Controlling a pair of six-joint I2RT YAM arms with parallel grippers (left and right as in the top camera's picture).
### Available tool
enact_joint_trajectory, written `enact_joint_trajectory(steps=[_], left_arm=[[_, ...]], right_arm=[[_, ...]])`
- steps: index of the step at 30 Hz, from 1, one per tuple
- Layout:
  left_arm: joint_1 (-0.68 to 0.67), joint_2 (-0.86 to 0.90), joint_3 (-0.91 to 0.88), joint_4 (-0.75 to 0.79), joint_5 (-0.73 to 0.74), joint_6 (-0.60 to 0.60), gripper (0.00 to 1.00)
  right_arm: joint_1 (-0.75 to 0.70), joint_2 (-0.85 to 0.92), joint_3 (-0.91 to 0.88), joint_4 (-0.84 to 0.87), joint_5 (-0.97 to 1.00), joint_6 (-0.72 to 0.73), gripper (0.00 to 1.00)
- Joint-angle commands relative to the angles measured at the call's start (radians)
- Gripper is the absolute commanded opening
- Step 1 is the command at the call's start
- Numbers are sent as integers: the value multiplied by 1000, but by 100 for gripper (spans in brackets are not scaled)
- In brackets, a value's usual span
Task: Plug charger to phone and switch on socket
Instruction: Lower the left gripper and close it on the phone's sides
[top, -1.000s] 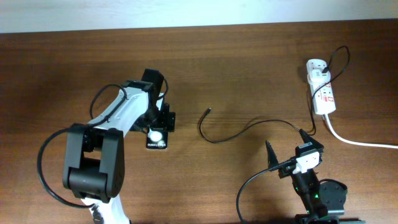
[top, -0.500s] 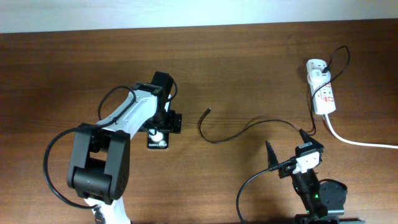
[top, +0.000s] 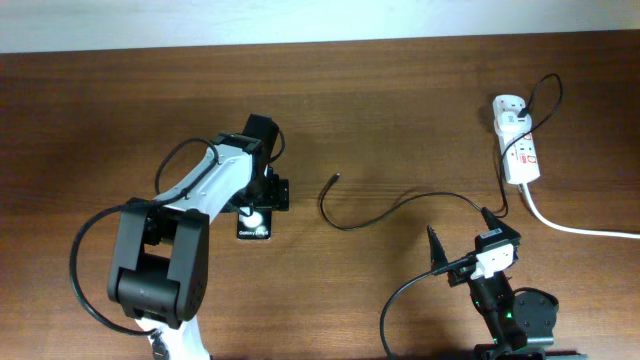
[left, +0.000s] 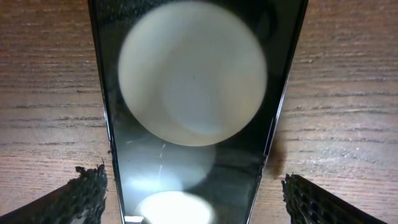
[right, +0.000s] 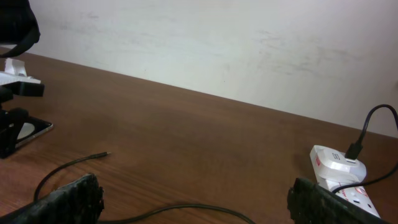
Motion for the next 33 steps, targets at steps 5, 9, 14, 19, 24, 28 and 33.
enact_joint_trajectory(steps=[5,9,14,19,24,28,33], left_arm=[[0,56,-9,18,-15,-18,97],[0,75,-9,19,-15,-18,98],[1,75,-9,18,-15,39,98],[0,75,-9,18,-10,81,99],[1,75,-9,18,-10,81,84],[3,75,-8,18,-10,81,84],[3,75,-8,20,20,80,79]], right_arm=[[6,-8,-5,-6,8,6,99],[6,-8,-5,-6,8,6,99],[6,-8,-5,-6,8,6,99],[6,-8,-5,-6,8,6,99],[6,-8,-5,-6,8,6,99],[6,-8,-5,-6,8,6,98],[6,-8,-5,-6,8,6,99]])
